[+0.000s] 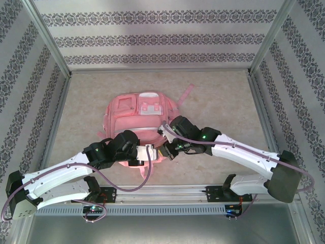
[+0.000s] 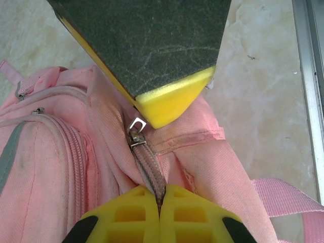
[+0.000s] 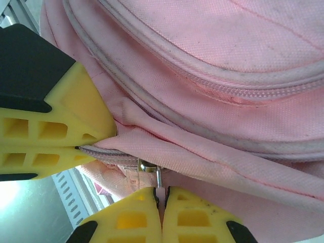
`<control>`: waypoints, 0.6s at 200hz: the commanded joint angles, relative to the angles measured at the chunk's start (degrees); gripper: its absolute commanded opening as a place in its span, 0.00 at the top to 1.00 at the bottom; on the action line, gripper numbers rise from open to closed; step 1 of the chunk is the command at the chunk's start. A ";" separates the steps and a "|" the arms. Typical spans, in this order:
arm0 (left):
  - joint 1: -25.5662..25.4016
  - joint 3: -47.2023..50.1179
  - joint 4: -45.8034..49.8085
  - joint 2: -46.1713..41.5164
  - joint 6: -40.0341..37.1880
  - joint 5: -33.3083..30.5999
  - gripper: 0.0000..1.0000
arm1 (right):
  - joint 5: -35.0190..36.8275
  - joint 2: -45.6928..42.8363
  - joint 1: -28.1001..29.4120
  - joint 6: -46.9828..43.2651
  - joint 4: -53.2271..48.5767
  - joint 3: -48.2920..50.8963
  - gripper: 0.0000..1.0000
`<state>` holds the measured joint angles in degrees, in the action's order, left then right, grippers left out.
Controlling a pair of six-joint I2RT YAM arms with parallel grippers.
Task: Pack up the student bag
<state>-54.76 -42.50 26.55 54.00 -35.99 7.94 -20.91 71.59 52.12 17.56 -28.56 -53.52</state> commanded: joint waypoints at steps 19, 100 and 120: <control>-0.30 -1.67 -1.32 1.22 0.63 0.85 1.00 | -4.97 -3.28 -1.87 4.83 -3.18 -0.18 1.00; -0.34 -3.16 -2.95 2.82 2.72 2.27 1.00 | -11.32 1.53 3.08 6.19 -0.35 -4.91 1.00; -0.34 -3.27 -2.83 3.33 3.03 2.77 1.00 | -12.55 0.90 3.08 8.01 3.41 -3.99 1.00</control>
<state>-54.76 -43.88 27.81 57.80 -34.20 9.50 -26.50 73.14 53.52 23.68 -32.34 -55.99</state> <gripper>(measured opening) 0.057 0.068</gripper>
